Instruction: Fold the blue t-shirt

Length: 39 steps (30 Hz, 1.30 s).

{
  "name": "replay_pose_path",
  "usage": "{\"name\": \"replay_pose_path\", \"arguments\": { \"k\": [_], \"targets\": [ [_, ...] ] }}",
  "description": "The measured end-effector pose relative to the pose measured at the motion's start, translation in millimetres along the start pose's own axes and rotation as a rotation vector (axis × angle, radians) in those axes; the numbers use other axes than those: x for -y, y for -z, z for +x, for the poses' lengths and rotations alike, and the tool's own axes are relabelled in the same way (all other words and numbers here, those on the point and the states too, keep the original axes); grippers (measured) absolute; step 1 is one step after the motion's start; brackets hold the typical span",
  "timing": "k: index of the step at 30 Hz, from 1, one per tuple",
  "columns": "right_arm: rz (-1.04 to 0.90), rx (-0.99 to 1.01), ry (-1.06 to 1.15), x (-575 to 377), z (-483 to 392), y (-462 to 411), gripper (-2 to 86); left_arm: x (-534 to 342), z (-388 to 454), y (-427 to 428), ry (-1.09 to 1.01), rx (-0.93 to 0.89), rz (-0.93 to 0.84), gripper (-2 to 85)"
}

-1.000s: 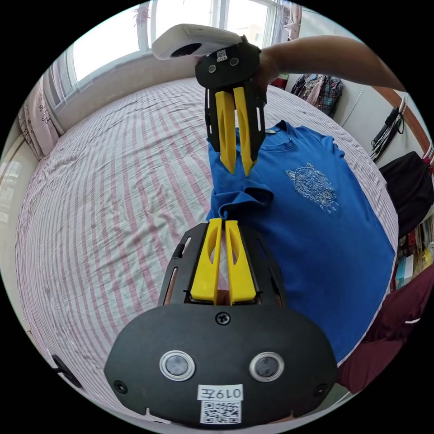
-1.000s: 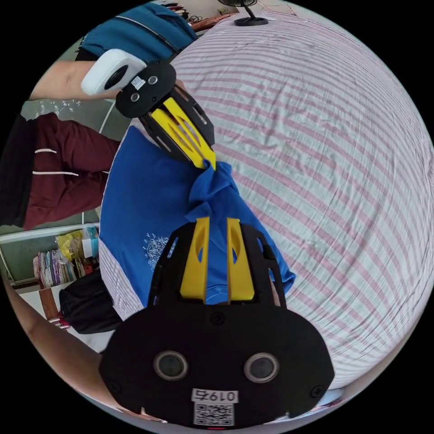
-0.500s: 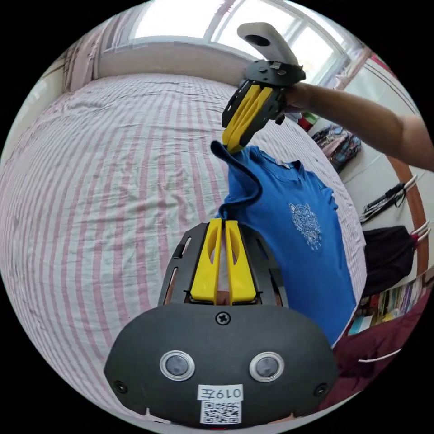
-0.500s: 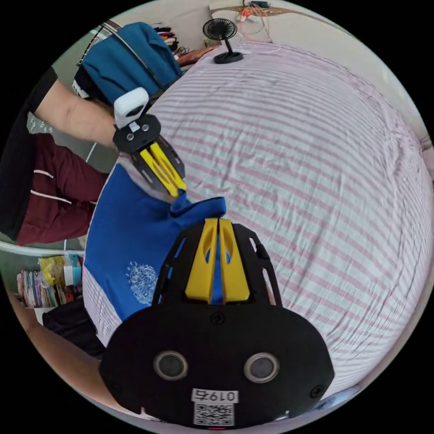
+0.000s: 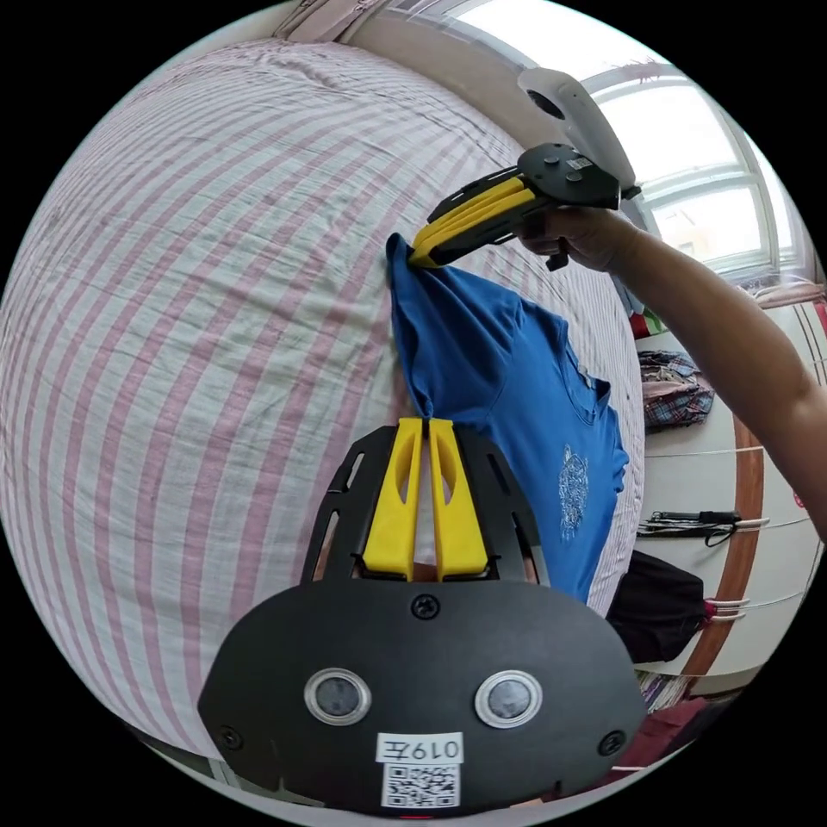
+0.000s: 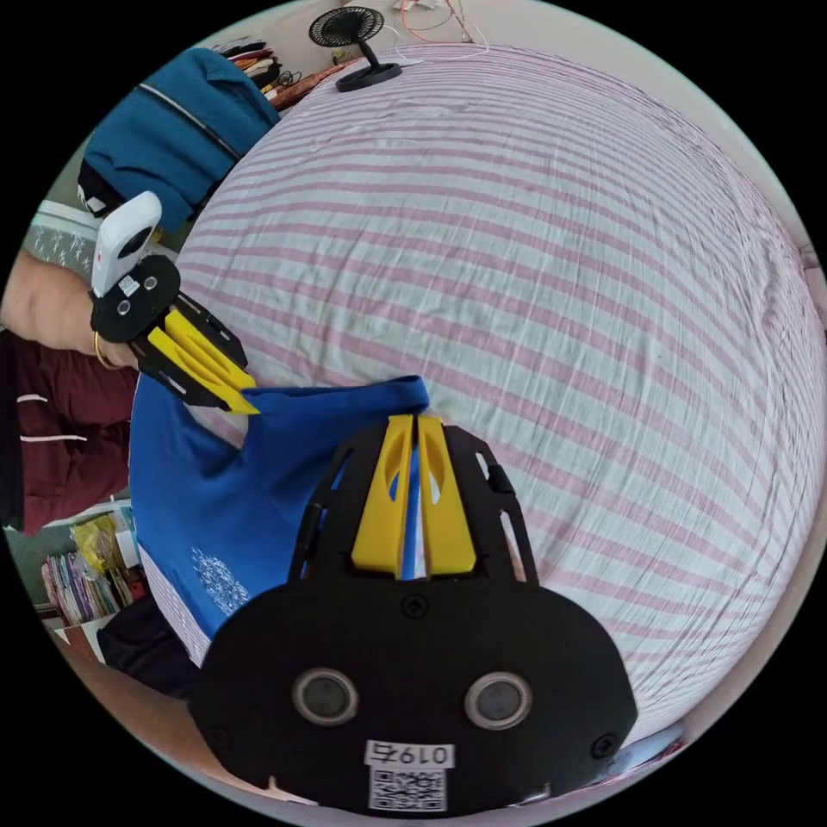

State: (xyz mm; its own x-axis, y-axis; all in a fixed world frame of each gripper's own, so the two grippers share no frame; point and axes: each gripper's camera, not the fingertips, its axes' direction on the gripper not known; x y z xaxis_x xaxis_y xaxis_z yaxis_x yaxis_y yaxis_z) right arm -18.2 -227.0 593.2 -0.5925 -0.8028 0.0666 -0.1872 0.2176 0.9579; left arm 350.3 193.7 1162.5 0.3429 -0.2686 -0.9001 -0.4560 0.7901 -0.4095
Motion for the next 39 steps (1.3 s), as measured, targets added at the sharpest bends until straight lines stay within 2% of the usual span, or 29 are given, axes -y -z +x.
{"name": "replay_pose_path", "arguments": {
  "k": [5,10,15,17,20,26,31,35,39],
  "targets": [
    [0.000,0.089,-0.047,-6.2,6.5,3.5,5.2,7.3,-17.0,-1.1,0.081,-0.065,-0.025,1.6],
    [0.046,0.037,-0.058,-7.0,-0.7,18.8,7.4,14.0,-29.0,-3.1,0.126,-0.107,-0.027,1.8],
    [0.070,0.073,-0.081,-15.3,-6.5,18.9,6.7,19.6,-34.3,-7.9,0.153,-0.139,-0.036,2.0],
    [0.066,0.066,-0.086,-15.3,-10.6,14.4,1.9,20.7,-35.3,-8.7,0.158,-0.146,-0.034,2.0],
    [0.109,-0.023,-0.086,-16.0,-22.1,18.3,-0.1,20.9,-36.5,-9.7,0.175,-0.155,-0.034,1.8],
    [0.102,-0.039,-0.131,-25.0,-33.7,9.2,1.9,18.7,-36.5,-9.7,0.198,-0.137,-0.057,1.4],
    [0.131,-0.037,-0.175,-37.1,-41.2,28.1,8.1,21.3,-4.2,7.2,0.064,-0.016,-0.010,1.2],
    [0.272,-0.123,-0.263,-72.0,-62.9,63.4,5.4,38.8,43.3,6.6,-0.126,0.041,0.048,1.1],
    [0.320,-0.098,-0.383,-115.2,-83.3,64.5,0.3,59.1,84.6,-34.8,-0.257,0.254,-0.064,1.0]
  ]
}}
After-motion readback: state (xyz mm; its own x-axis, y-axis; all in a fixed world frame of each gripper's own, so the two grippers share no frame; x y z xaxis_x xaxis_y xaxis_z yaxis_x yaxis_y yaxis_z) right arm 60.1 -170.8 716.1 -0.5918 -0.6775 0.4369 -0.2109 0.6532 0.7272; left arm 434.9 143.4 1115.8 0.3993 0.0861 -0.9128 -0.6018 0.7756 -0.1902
